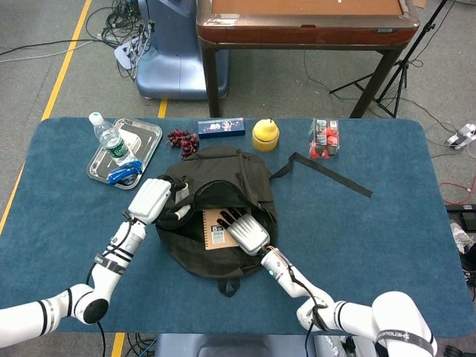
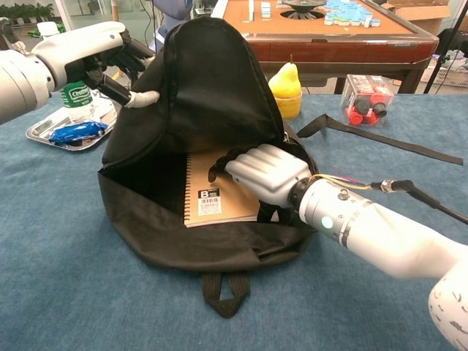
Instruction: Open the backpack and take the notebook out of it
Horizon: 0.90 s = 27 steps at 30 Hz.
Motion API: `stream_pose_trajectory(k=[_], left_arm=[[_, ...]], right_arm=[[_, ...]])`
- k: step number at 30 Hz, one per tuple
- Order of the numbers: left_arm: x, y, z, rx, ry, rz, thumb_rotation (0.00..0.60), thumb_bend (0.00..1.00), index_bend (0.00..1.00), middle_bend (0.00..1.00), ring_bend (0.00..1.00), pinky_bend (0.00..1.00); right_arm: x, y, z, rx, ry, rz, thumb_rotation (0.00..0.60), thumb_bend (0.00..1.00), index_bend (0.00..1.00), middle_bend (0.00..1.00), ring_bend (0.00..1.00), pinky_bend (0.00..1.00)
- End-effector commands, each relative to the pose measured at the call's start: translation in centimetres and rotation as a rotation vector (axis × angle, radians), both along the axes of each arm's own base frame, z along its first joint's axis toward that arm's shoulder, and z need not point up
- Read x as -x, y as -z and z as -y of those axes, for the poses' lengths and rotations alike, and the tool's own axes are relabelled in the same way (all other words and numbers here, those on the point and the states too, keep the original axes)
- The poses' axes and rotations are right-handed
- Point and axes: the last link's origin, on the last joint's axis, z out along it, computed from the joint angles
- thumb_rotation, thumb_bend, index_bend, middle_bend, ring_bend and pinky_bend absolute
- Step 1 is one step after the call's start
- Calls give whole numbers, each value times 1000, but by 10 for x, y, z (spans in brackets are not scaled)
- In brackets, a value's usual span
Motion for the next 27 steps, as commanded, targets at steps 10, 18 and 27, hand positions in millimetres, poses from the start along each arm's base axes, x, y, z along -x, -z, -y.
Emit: stream_pose_trajectory(k=[10, 18, 27], left_arm=[[2, -1, 1, 0, -2, -1, 600, 456, 735, 707, 555, 307], [4, -2, 1, 0, -5, -2, 600, 456, 734, 707, 554, 307], [3, 0, 2, 3, -4, -3, 600, 456, 733, 707, 553, 306]], right_arm=[[-2, -3, 2, 10, -17, 27, 600, 313, 299, 242, 135, 209], [1, -14, 5, 35, -20, 43, 600, 339, 300, 244, 139, 209], [-2, -11, 4, 35, -23, 40, 600, 349, 302, 246, 141, 209]])
